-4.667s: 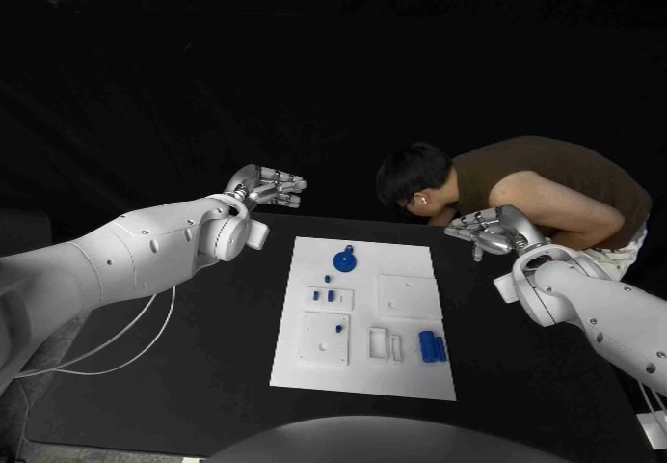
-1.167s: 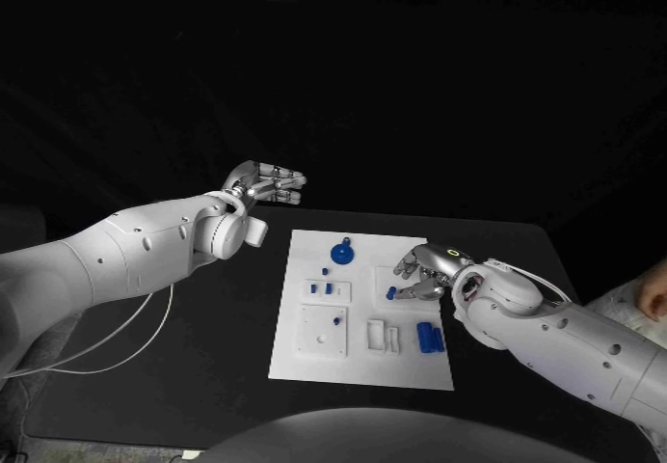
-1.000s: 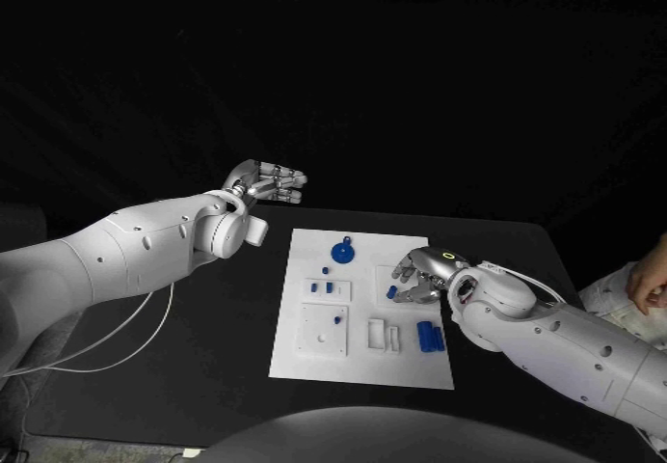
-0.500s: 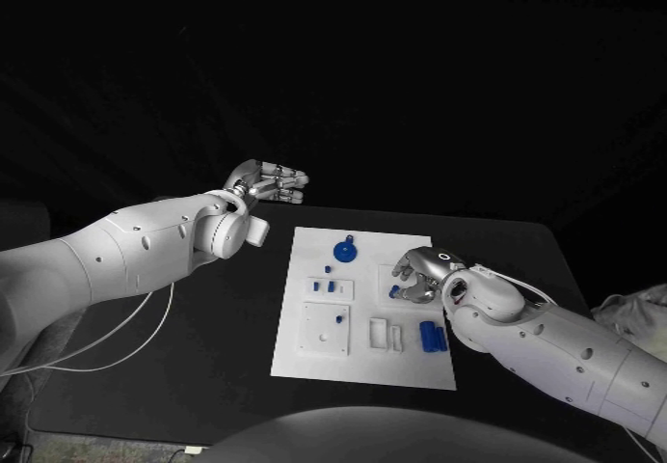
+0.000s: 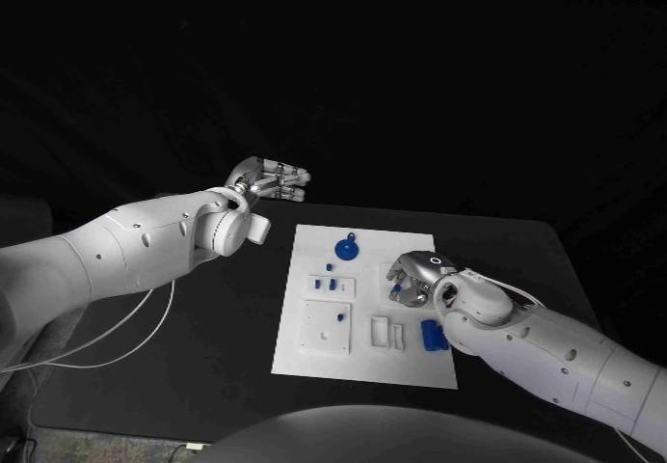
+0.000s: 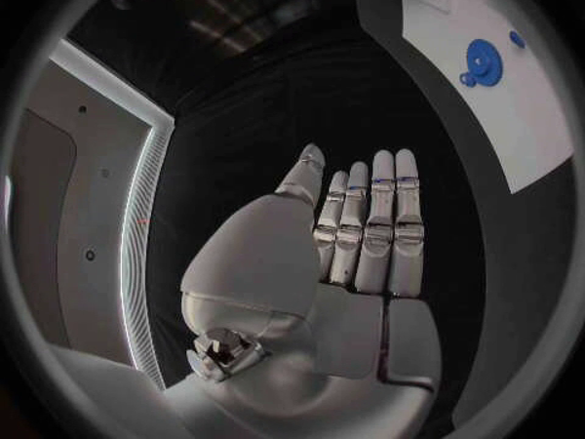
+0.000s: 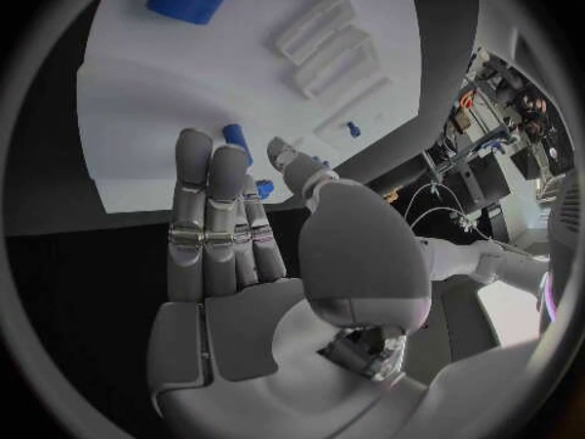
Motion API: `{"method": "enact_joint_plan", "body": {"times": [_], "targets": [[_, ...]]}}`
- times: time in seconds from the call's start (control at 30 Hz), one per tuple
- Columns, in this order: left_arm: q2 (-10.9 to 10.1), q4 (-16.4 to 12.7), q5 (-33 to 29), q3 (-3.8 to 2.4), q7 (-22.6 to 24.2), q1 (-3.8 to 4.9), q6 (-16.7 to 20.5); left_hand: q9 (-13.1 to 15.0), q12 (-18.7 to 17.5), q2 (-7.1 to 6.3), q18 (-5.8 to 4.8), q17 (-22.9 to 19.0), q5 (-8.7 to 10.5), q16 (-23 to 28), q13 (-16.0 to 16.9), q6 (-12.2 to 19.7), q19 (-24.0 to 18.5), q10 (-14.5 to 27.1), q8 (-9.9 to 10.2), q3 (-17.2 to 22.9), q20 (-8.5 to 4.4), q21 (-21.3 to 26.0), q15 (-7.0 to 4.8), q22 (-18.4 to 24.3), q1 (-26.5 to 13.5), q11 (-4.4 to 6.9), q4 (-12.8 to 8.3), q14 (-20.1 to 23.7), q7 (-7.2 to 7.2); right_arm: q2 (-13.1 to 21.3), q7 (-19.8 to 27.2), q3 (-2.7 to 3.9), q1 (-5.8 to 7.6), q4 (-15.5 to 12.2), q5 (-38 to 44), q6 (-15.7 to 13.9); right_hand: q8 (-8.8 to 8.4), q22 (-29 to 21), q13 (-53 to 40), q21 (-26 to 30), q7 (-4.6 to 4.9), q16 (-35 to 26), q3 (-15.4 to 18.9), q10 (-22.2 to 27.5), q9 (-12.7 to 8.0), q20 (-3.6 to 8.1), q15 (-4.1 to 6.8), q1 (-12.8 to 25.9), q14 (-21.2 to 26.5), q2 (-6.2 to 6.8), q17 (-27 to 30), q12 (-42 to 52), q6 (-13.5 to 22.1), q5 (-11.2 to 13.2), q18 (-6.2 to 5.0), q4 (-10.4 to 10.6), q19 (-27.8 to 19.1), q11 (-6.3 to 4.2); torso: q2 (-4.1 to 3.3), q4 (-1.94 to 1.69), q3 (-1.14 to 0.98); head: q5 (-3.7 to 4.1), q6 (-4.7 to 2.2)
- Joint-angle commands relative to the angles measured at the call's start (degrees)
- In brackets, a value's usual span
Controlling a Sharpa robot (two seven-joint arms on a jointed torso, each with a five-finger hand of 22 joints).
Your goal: Assemble the parts on the task board
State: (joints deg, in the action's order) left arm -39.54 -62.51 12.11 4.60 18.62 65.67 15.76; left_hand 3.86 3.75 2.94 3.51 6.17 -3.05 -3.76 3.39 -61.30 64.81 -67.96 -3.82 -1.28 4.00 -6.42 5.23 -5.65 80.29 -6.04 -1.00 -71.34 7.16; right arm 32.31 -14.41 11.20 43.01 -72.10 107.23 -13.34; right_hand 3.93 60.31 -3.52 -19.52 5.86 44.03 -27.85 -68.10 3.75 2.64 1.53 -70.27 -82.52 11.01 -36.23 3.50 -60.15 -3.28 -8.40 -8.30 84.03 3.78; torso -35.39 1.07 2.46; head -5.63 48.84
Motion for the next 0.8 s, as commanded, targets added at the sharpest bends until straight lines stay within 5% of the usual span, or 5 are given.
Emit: {"method": "enact_joint_plan", "body": {"times": [0.03,0.53,0.8], "targets": [[0.0,-0.2,0.3,-0.06,0.1,0.17,-0.7,0.0,-0.3,0.33,0.23,0.1,-0.25,0.1,0.0,0.2,-0.2,0.3,0.1,0.2,0.32,-0.2,-0.08,0.1,-0.1,-0.09,0.1,0.4,0.14,-0.2,-0.5,-0.26,0.03,0.3,0.6,1.3,-0.34,-0.1,0.0,-0.3,0.06,0.2,-0.4,-0.5,0.0,0.25,0.11,0.7,-0.4,0.01,-0.1,-0.1,-0.6,0.3,0.35,0.1,2.1,0.11,-0.19,-0.07,0.00,-0.03,-0.05],[-0.1,-0.3,0.4,-0.06,-0.1,0.30,-0.9,0.0,-0.3,0.32,0.23,0.1,-0.24,0.1,0.0,0.2,-0.2,0.3,0.1,0.2,0.34,-0.2,-0.05,0.1,-0.2,-0.09,0.1,0.5,0.12,-0.3,-1.0,-0.85,0.07,0.9,0.9,1.5,-0.30,0.5,0.1,-1.0,0.44,0.3,-6.6,-1.5,0.0,0.54,0.31,0.7,-0.3,-1.61,-0.5,-0.1,-3.3,0.4,0.56,-1.5,2.0,-0.06,-0.10,0.09,-0.06,-0.14,0.16],[-0.1,-0.3,0.4,-0.06,-0.2,0.30,-1.0,0.0,-0.3,0.39,0.23,0.1,-0.25,0.1,0.0,0.2,-0.3,0.3,0.1,0.2,0.36,-0.2,-0.04,0.1,-0.2,-0.10,0.3,0.5,0.12,-0.2,-0.7,-0.89,0.07,0.8,0.9,0.4,-0.13,1.3,0.0,-2.1,0.21,0.5,-8.7,-3.4,0.1,0.87,0.71,-0.4,-0.3,-3.74,-0.7,0.0,-5.5,0.5,0.69,-2.4,2.1,-0.60,-0.11,0.04,-0.01,-0.20,0.27]]}}
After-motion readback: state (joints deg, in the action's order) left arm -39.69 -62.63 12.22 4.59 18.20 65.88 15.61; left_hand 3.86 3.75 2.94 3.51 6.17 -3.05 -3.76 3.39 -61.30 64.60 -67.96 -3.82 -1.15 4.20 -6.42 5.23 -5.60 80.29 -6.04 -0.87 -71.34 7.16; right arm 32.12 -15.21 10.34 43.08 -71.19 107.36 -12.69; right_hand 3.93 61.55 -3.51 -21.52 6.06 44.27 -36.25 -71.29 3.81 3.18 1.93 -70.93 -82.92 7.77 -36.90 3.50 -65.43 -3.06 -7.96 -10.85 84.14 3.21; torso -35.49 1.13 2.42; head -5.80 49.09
